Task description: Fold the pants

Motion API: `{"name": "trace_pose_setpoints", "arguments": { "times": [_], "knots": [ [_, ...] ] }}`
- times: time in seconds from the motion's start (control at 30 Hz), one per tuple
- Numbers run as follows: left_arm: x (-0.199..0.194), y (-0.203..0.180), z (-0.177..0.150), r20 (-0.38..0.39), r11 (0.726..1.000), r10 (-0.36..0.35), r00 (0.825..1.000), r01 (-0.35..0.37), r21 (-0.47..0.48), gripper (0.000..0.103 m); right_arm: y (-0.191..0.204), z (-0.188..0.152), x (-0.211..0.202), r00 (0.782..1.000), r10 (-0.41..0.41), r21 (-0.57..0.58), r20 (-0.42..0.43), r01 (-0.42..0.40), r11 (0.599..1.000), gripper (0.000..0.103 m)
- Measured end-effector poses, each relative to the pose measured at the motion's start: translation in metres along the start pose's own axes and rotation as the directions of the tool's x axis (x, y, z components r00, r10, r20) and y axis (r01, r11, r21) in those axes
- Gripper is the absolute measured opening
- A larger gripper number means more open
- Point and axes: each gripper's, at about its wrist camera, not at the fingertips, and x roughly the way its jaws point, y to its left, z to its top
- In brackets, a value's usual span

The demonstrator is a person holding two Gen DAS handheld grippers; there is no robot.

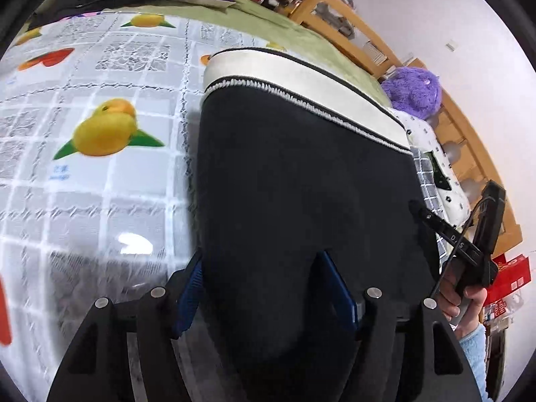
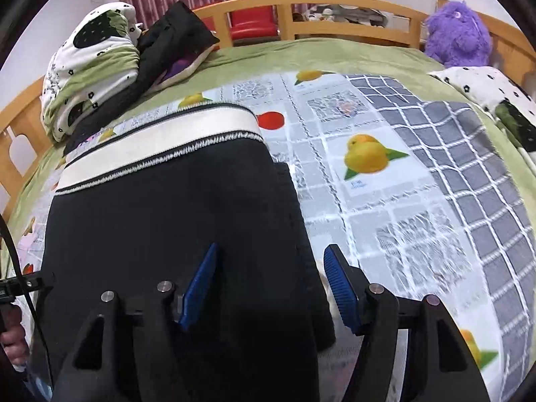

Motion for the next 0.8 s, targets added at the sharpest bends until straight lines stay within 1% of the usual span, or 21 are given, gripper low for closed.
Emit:
{"name": "trace_pose_setpoints", "arguments": {
  "times": [0.07, 0.13, 0.17, 0.2, 0.23, 0.27, 0.3, 0.33, 0.43, 0.5, 0.6, 0.67, 0.7, 0.8],
  "knots": [
    [0.006, -0.002, 0.002, 0.014, 1.000, 0.000, 1.000, 0.000, 0.014, 0.059, 0.004, -0.001, 0.004, 1.000, 0.005, -0.017, 0.008, -0.004, 1.000, 0.060],
    [0.012, -0.001, 0.006, 0.012, 1.000, 0.009, 1.000, -0.009, -0.009, 0.046, 0.004, -0.003, 0.011, 1.000, 0.006, -0.002, 0.009, -0.006, 1.000, 0.060],
    [0.012, 0.000, 0.009, 0.008, 1.000, 0.010, 1.000, -0.010, -0.021, 0.042, 0.002, -0.004, 0.012, 1.000, 0.019, 0.016, 0.007, -0.019, 1.000, 0.059],
    [0.011, 0.001, 0.011, 0.005, 1.000, 0.007, 1.000, -0.007, -0.028, 0.032, -0.001, -0.004, 0.011, 0.999, 0.041, 0.036, 0.000, -0.041, 0.998, 0.057],
    [0.008, 0.003, 0.012, 0.012, 1.000, -0.006, 1.000, 0.006, -0.030, 0.023, -0.007, -0.004, 0.009, 0.996, 0.083, 0.070, -0.012, -0.082, 0.994, 0.055],
    [-0.001, 0.004, 0.014, 0.024, 0.999, -0.033, 0.999, 0.033, -0.026, 0.020, -0.010, -0.003, 0.008, 0.994, 0.104, 0.089, -0.012, -0.103, 0.991, 0.051],
    [-0.005, 0.005, 0.017, 0.026, 0.999, -0.045, 0.999, 0.045, -0.018, 0.019, -0.012, -0.005, 0.005, 0.992, 0.126, 0.108, -0.007, -0.124, 0.986, 0.049],
    [-0.010, 0.005, 0.021, 0.023, 0.999, -0.048, 0.999, 0.048, -0.005, 0.019, -0.010, -0.008, 0.000, 0.991, 0.130, 0.117, -0.004, -0.129, 0.985, 0.047],
    [-0.038, 0.013, 0.033, 0.032, 0.999, -0.053, 0.998, 0.053, -0.010, 0.018, 0.011, -0.013, -0.018, 0.992, 0.125, 0.117, -0.004, -0.124, 0.985, 0.037],
    [-0.064, 0.025, 0.040, 0.052, 1.000, -0.028, 0.998, 0.027, 0.005, 0.018, 0.028, -0.016, -0.029, 0.988, 0.155, 0.136, 0.005, -0.155, 0.979, 0.030],
    [-0.103, 0.044, 0.043, 0.064, 0.997, 0.056, 0.996, -0.059, 0.040, 0.018, 0.069, -0.023, -0.034, 0.980, 0.200, 0.144, 0.006, -0.199, 0.969, 0.027],
    [-0.129, 0.064, 0.041, 0.078, 0.990, 0.122, 0.989, -0.127, 0.064, 0.018, 0.104, -0.030, -0.031, 0.972, 0.236, 0.137, 0.009, -0.235, 0.962, 0.026],
    [-0.143, 0.078, 0.040, 0.083, 0.985, 0.154, 0.985, -0.159, 0.062, 0.018, 0.121, -0.033, -0.028, 0.966, 0.258, 0.138, 0.008, -0.257, 0.957, 0.026],
    [-0.164, 0.114, 0.034, 0.079, 0.978, 0.204, 0.976, -0.207, 0.033, 0.019, 0.174, -0.042, -0.017, 0.940, 0.341, 0.117, 0.010, -0.339, 0.933, 0.026]
  ]
}}
